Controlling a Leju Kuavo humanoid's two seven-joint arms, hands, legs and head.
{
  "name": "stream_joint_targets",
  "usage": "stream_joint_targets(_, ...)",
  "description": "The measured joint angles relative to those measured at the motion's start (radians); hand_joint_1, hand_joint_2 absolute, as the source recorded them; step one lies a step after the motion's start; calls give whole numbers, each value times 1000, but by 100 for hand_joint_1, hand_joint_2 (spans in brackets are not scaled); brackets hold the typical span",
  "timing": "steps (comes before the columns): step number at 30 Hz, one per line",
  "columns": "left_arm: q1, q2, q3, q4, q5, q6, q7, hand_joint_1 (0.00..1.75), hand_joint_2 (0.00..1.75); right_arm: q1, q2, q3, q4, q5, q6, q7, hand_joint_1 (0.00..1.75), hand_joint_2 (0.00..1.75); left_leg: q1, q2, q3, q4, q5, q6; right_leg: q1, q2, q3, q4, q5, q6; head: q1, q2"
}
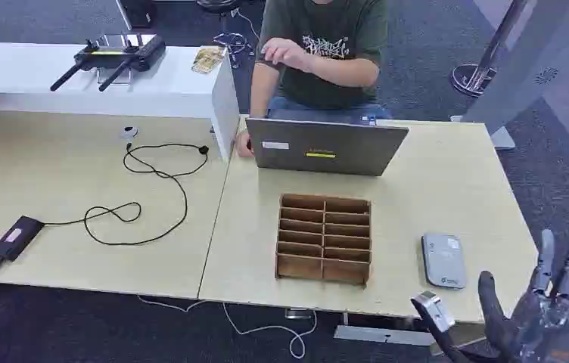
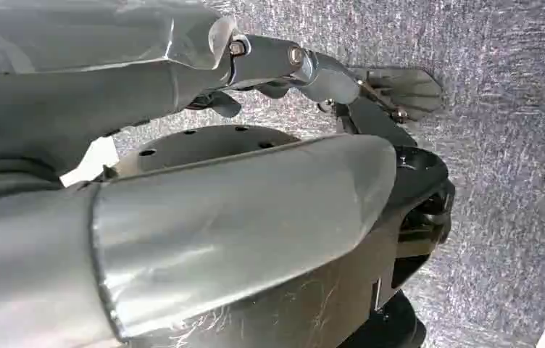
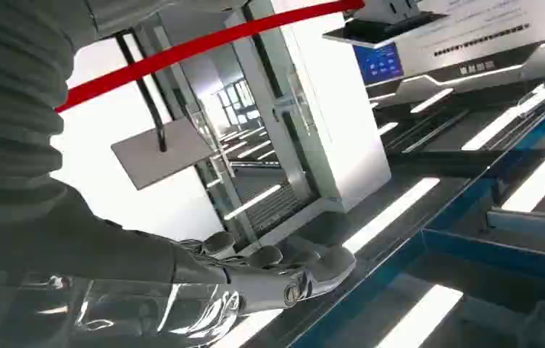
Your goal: Pass the card to the sensor for recognition and then transmit it.
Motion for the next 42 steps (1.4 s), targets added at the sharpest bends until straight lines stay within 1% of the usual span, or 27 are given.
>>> stream_joint_targets(4, 0, 0, -2, 0, 2, 0, 0, 0, 0, 1, 21, -31, 6, 0, 1, -20, 0, 175, 0, 0, 0, 0, 0, 0, 0, 0, 0, 0, 0, 0, 0, 0)
stream_joint_targets(7, 0, 0, -2, 0, 5, 0, 0, 0, 0, 0, 32, -32, 9, 0, 2, 5, 0, 175, 0, 0, 0, 0, 0, 0, 0, 0, 0, 0, 0, 0, 0, 0)
stream_joint_targets(8, 0, 0, -3, 0, 6, 0, 0, 0, 0, 0, 34, -32, 9, 0, 2, 25, 0, 175, 0, 0, 0, 0, 0, 0, 0, 0, 0, 0, 0, 0, 0, 0)
stream_joint_targets(12, 3, 0, -4, 0, 12, 0, 3, 0, 0, 2, 32, -7, 10, 0, 3, 151, 0, 175, 0, 0, 0, 0, 0, 0, 0, 0, 0, 0, 0, 0, 0, 0)
stream_joint_targets(14, 3, 0, -5, 0, 15, 0, 3, 0, 0, 3, 29, 14, 10, 0, 3, 185, 0, 175, 0, 0, 0, 0, 0, 0, 0, 0, 0, 0, 0, 0, 0, 0)
stream_joint_targets(17, 4, 0, -5, 0, 19, 0, 3, 0, 0, 3, 11, 53, 10, 0, 3, 256, 0, 175, 0, 0, 0, 0, 0, 0, 0, 0, 0, 0, 0, 0, 0, 0)
stream_joint_targets(19, 4, 0, -6, 0, 23, 0, 3, 0, 0, 3, -6, 79, 10, 0, 2, 289, 0, 175, 0, 0, 0, 0, 0, 0, 0, 0, 0, 0, 0, 0, 0, 0)
stream_joint_targets(23, 4, 0, -6, 0, 29, 0, 3, 0, 0, -3, -42, 117, 13, -3, 1, 327, 0, 175, 0, 0, 0, 0, 0, 0, 0, 0, 0, 0, 0, 0, 0, 0)
stream_joint_targets(29, 2, 5, -23, 0, 39, 0, 3, 0, 0, -48, -95, 156, 38, -43, -8, 334, 0, 175, 0, 0, 0, 0, 0, 0, 0, 0, 0, 0, 0, 0, 0, 0)
stream_joint_targets(31, -1, 7, -25, 3, 45, 0, 2, 0, 0, -75, -109, 162, 54, -48, 4, 332, 0, 175, 0, 1, 0, 0, 0, 0, 0, 0, 0, 0, 0, 0, 0, 0)
stream_joint_targets(35, -7, 19, -49, 21, 54, 0, 0, 0, 0, -149, -118, 171, 88, -57, 44, 311, 0, 175, 0, 1, 0, 0, 0, 0, 0, 0, 0, 0, 0, 0, 0, 0)
stream_joint_targets(42, -27, 40, -80, 59, 69, 0, -8, 0, 0, -289, -148, 195, 176, -92, 60, 282, 0, 175, 0, 1, 0, 0, 1, 0, 0, 0, 0, 0, 1, 0, 0, 0)
